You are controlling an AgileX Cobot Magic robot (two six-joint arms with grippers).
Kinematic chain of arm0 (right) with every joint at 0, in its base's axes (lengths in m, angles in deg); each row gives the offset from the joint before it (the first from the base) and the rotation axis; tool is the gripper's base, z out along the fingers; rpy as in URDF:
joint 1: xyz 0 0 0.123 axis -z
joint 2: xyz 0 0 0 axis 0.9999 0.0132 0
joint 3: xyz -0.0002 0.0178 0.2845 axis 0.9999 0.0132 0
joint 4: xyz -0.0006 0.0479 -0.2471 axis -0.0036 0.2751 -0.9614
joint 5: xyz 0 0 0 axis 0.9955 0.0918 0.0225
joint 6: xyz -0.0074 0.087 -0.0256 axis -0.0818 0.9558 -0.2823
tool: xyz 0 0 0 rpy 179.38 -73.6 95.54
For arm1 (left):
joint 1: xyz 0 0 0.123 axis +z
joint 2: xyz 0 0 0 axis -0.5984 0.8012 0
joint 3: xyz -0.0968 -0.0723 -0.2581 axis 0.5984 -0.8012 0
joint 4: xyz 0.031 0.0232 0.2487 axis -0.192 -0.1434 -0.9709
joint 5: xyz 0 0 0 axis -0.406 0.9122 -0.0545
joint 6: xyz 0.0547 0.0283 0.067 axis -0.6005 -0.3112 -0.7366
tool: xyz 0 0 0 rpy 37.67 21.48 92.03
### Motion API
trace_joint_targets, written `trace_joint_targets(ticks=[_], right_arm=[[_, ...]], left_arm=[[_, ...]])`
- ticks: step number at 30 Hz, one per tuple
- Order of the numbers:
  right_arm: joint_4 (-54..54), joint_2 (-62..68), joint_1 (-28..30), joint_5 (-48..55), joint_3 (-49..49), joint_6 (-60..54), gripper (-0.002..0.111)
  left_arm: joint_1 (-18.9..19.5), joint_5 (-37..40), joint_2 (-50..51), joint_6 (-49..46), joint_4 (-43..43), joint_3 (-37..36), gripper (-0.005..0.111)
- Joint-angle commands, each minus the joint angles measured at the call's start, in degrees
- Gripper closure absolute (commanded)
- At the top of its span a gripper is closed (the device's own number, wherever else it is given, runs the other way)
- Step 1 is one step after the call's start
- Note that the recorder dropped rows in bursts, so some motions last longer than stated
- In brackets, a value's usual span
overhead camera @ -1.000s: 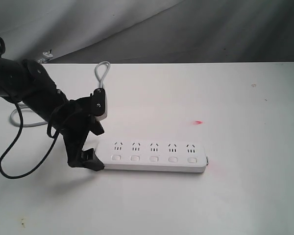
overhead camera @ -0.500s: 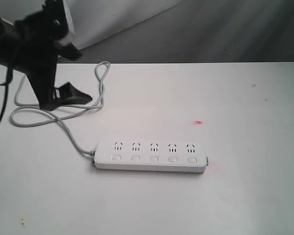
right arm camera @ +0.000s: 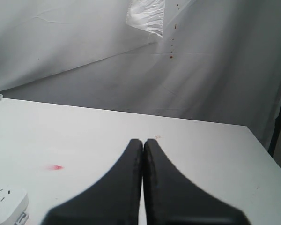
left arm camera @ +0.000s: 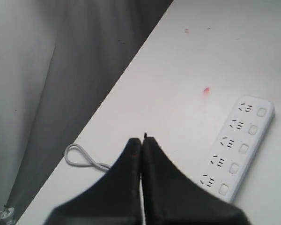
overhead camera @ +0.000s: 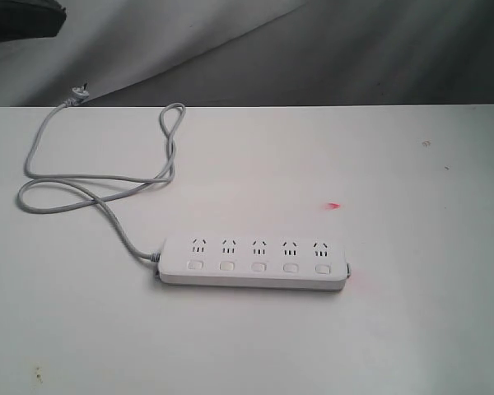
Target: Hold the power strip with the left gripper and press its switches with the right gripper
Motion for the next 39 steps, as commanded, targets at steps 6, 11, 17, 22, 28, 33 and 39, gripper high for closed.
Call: trace_joint_targets(ticks=[6,11,17,22,28,33,39], right_arm=[[-0.4,-0.13,0.37,0.23,0.19,0.14,0.108],[-0.4,-0.13,0.37,0.23,0.19,0.14,0.108],[-0.4,-0.13,0.37,0.23,0.19,0.14,0.108],[-0.4,-0.13,0.37,0.23,0.19,0.14,0.108],[-0.4,-0.13,0.37,0.23,0.19,0.14,0.108],[-0.4,-0.13,0.37,0.23,0.19,0.14,0.108],[-0.4,-0.13,0.37,0.23,0.19,0.14,0.108]], left_arm=[[-0.04,3.54,-3.71,1.4,-0.89,0.19,0.107],[-0.14,3.18,-4.23,5.34,-6.37,0.19,0.107],[-0.14,2.83,-12.0,20.48,-16.93,-2.97,0.107],[-0.14,-4.61,-23.52,31.77,-25.77,-13.19,0.107],[-0.14,-17.29,-39.0,44.36,-30.75,-29.77,0.107],[-0.14,-24.94,-50.76,53.69,-31.38,-44.31,0.107],[-0.14,-40.76,-59.58,56.78,-30.88,-60.54,0.107]])
